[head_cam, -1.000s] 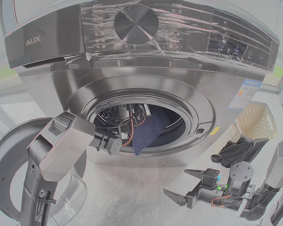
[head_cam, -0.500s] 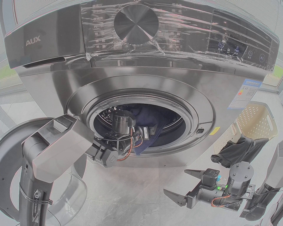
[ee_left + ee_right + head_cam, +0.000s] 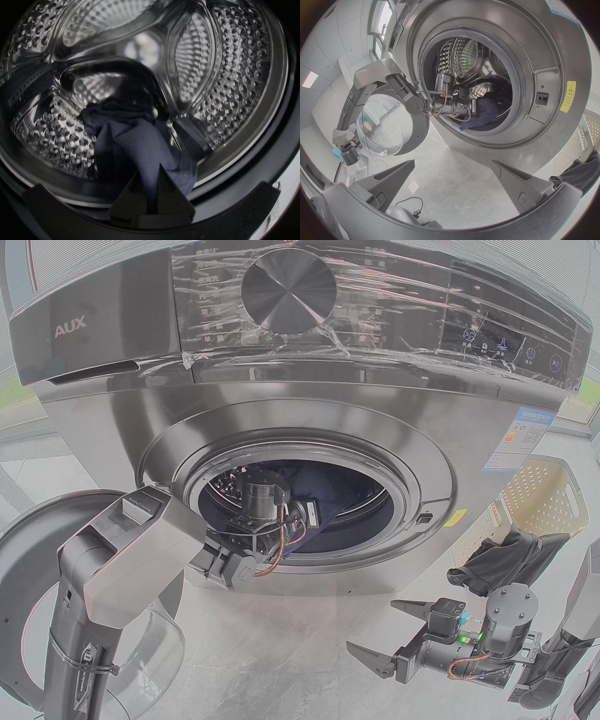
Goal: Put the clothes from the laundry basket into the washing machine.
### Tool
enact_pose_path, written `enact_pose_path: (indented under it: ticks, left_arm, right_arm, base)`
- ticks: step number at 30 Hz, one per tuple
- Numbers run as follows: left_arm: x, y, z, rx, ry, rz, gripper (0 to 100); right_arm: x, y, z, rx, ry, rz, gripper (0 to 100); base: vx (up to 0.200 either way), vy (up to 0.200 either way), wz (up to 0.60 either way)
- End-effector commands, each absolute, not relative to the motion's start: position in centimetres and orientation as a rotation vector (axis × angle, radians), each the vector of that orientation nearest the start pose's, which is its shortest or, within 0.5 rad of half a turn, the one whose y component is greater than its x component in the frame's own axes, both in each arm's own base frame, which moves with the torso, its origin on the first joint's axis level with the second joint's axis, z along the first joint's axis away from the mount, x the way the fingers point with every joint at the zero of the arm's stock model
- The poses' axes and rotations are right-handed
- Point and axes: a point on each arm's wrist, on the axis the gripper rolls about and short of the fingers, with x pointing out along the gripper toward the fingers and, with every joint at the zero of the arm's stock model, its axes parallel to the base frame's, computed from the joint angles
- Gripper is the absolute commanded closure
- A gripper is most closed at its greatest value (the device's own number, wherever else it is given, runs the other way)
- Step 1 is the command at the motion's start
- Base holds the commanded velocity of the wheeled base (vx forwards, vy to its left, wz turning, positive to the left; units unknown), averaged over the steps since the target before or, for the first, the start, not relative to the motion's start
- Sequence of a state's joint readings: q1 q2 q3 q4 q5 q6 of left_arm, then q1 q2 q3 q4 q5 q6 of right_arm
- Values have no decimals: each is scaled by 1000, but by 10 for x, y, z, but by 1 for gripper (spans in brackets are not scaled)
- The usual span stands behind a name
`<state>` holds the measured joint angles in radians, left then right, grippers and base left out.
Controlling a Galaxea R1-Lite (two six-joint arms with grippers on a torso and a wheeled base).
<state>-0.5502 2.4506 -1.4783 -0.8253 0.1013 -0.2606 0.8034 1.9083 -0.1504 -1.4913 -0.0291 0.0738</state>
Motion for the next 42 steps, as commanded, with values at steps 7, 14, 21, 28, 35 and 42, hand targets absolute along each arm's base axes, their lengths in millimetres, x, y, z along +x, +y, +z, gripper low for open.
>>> enact_pose_path:
  ticks: [7, 14, 21, 28, 35, 42]
  left_arm:
    - [467, -253, 116, -330, -125, -326, 100]
    - [475, -253, 126, -354, -196, -314, 100]
    - [475, -259, 118, -351, -181, -322, 100]
    - [472, -262, 117, -351, -174, -330, 0]
    - [469, -272, 110, -349, -162, -348, 0]
    - [453, -275, 92, -297, -56, -350, 0]
  right_arm:
    - [168, 173, 69, -44, 284, 761, 0]
    - [167, 173, 69, -44, 284, 762, 0]
    - [168, 173, 69, -44, 284, 761, 0]
    - [167, 173, 68, -44, 286, 761, 0]
    - [167, 172, 68, -44, 286, 761, 0]
    - [167, 172, 68, -40, 289, 760, 0]
  base:
    - [0, 0, 0]
    - [0, 0, 0]
    - [0, 0, 0]
    - [0, 0, 0]
    - [0, 0, 0]
    - [0, 0, 0]
